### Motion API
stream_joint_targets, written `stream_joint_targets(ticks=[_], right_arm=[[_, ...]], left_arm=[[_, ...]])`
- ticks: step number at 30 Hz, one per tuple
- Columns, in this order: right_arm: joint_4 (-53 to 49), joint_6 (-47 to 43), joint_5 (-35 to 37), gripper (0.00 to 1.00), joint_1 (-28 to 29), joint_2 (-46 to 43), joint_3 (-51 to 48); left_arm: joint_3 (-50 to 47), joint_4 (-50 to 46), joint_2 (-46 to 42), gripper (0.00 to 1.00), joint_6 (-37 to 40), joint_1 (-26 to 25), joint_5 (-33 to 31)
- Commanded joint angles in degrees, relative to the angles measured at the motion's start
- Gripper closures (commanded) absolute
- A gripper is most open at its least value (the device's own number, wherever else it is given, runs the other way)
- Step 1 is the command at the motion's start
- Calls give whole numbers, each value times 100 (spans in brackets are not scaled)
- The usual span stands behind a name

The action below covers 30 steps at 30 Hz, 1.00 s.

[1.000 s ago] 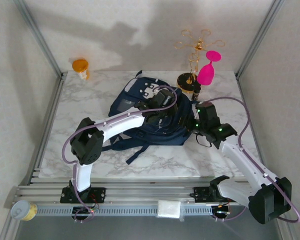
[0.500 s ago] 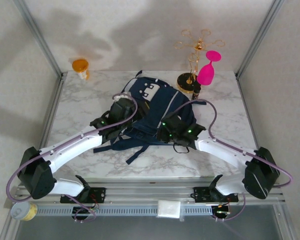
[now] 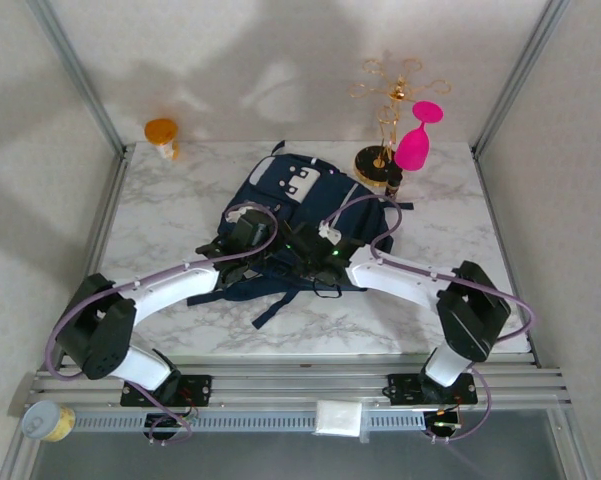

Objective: Pack the student bag

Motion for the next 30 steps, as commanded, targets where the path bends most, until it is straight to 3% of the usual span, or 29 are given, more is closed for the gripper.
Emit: stream_joint_targets(ticks=[1,12,17,23,30], right_arm=[[-72,427,263,63,54,181,117],[486,408,219,70,-141,566,67],[399,134,462,85,-169,525,151],[109,-382,225,100,-155,22,14],[164,-1037,-4,100,-179,-518,-314]], left_arm=[[-113,329,50,42,-114,83,-39],[-270,478,189,41,-153,111,152],[-424,463,49,40,-404,102,182],[-673,851,5,38,-1160,-22,562],[-486,1484,364,37,-1982,-443,241]])
